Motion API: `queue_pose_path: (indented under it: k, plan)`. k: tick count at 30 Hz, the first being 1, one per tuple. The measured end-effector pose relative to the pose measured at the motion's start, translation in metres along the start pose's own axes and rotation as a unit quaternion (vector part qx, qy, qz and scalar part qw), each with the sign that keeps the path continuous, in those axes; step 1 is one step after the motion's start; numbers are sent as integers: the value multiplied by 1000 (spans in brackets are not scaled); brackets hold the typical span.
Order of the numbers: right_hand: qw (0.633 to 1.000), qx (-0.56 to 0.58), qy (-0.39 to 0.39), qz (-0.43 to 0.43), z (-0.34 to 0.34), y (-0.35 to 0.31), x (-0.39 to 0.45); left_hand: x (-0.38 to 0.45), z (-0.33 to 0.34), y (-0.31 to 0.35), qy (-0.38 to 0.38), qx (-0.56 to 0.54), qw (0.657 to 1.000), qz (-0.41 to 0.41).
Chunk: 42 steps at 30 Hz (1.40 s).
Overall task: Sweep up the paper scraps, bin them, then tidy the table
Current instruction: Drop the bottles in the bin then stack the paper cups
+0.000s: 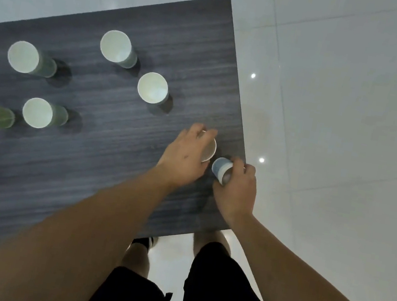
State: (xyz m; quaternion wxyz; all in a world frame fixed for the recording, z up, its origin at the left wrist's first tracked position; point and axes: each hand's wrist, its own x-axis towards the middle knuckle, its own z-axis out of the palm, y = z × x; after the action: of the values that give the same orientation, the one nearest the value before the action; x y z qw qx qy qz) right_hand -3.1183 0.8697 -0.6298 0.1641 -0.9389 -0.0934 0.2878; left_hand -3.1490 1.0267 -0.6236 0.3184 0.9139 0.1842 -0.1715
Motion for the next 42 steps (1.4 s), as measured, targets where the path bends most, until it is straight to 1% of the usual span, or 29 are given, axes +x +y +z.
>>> queue_pose_path:
  k: [2,4,5,7,9,12,14,16,18,21,23,24,25,26,28,30,32,33,35,36,37,38,39,41,42]
  plan:
    - [1000,7,18,-2,-9,-15,15,-2,-1,-1,-41,61,997,-2]
    - [998,7,61,-17,-18,-34,30,-6,-1,-6,-53,74,995,-41]
    - [996,9,79,-37,-22,-47,36,-9,0,-11,-55,63,995,-63]
    - [991,11,89,-100,-27,-78,45,-21,-1,-25,-57,14,992,-109]
    - [980,20,84,-178,-24,-115,49,-39,-3,-45,-47,-37,986,-156]
    - [965,25,62,-254,-10,-171,56,-70,-12,-80,-32,-51,977,-207]
    - [961,-48,38,-270,6,-196,62,-87,-26,-100,22,-52,974,-217]
    - [962,-120,5,-245,24,-212,65,-100,-46,-116,94,-30,970,-221]
    - [965,-139,-21,-221,42,-224,63,-111,-71,-130,171,-14,958,-231]
    - [958,-184,-81,-203,70,-236,52,-122,-111,-155,311,-25,916,-251]
    - [963,-191,-75,-172,84,-241,40,-124,-136,-177,385,-33,881,-273]
    - [968,-182,-66,-161,90,-243,35,-124,-146,-188,405,-40,867,-286]
    - [970,-170,-64,-159,94,-247,29,-123,-154,-200,412,-46,860,-296]
    - [971,-156,-67,-167,96,-250,23,-122,-159,-211,407,-48,861,-303]
    - [974,-117,-56,-185,96,-261,14,-117,-161,-231,363,-41,879,-306]
    - [979,-47,3,-198,89,-275,12,-113,-154,-246,281,-22,911,-300]
    - [969,16,86,-229,78,-297,19,-110,-142,-260,194,-16,939,-284]
    - [962,30,120,-243,73,-309,26,-109,-136,-265,155,-25,949,-273]
    - [954,10,159,-254,63,-331,47,-107,-127,-274,104,-35,962,-250]
    - [954,-28,164,-249,60,-339,59,-105,-126,-276,95,-32,964,-245]
    - [955,-77,156,-239,60,-345,70,-103,-127,-276,98,-35,964,-245]
    - [958,-122,132,-223,62,-348,81,-101,-131,-275,113,-43,961,-250]
    - [963,-153,95,-200,65,-349,90,-98,-137,-272,144,-51,954,-258]
    - [976,-156,27,-147,74,-348,103,-94,-154,-263,248,-60,930,-263]
    - [979,-151,19,-137,80,-348,107,-90,-164,-259,310,-67,912,-259]
